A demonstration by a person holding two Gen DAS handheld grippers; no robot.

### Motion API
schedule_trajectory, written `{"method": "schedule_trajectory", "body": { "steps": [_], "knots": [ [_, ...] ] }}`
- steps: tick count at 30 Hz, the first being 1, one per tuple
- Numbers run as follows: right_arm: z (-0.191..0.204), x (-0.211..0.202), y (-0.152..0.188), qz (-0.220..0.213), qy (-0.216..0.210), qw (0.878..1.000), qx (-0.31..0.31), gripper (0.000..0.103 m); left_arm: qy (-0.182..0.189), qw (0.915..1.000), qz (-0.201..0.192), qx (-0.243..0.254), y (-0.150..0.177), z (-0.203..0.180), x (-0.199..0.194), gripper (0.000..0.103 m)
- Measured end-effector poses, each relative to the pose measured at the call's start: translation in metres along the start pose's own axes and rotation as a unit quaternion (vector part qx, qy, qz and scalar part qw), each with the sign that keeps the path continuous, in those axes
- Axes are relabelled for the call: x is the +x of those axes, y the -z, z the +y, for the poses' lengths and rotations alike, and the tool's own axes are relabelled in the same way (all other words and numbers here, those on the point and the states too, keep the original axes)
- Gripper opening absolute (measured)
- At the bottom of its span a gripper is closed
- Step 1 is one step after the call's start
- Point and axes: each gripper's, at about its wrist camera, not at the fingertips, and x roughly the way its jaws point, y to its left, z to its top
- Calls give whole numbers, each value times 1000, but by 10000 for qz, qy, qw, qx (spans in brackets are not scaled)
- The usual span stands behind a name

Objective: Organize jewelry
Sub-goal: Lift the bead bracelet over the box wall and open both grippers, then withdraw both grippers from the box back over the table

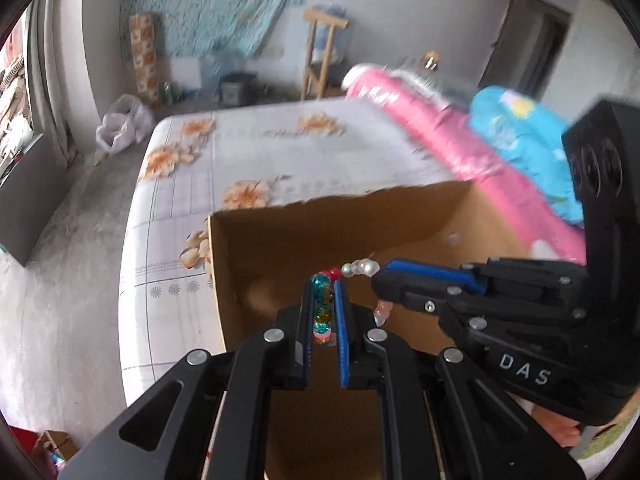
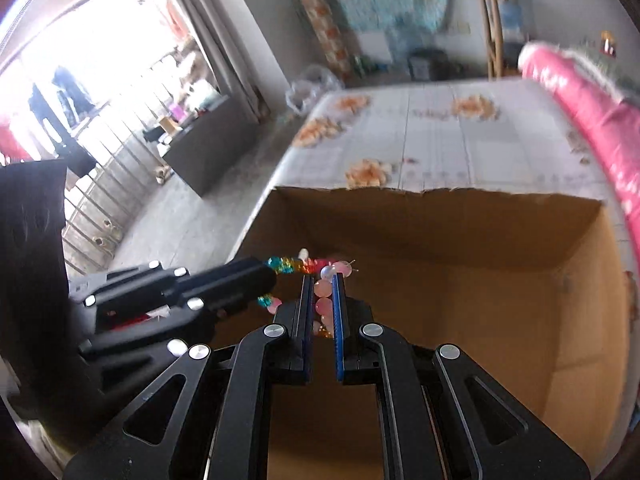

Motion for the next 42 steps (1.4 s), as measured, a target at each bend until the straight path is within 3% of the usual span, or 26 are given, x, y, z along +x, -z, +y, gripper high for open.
{"method": "schedule_trajectory", "body": {
  "steps": [4,7,16,23,34,42],
  "knots": [
    [-13,23,-13,407,74,9990,195,7,-196,9993,312,-29,-6,8,24,10],
    [-14,30,-16,478,125,9985,227,11,-398,9986,337,-59,-10,11,33,10],
    [-29,31,-19,74,96,9993,349,21,-584,9982,41,-99,-10,8,23,16],
    [-25,-3,-12,-448,-31,9983,371,27,-642,9971,-413,27,2,-3,-13,29],
    [-3,-74,40,-1124,-522,9921,170,29,-368,9951,-916,88,68,-17,-83,64],
    [9,-99,95,-1021,-732,9920,-85,30,-195,9961,-821,244,126,-35,-101,79]
  ]
}}
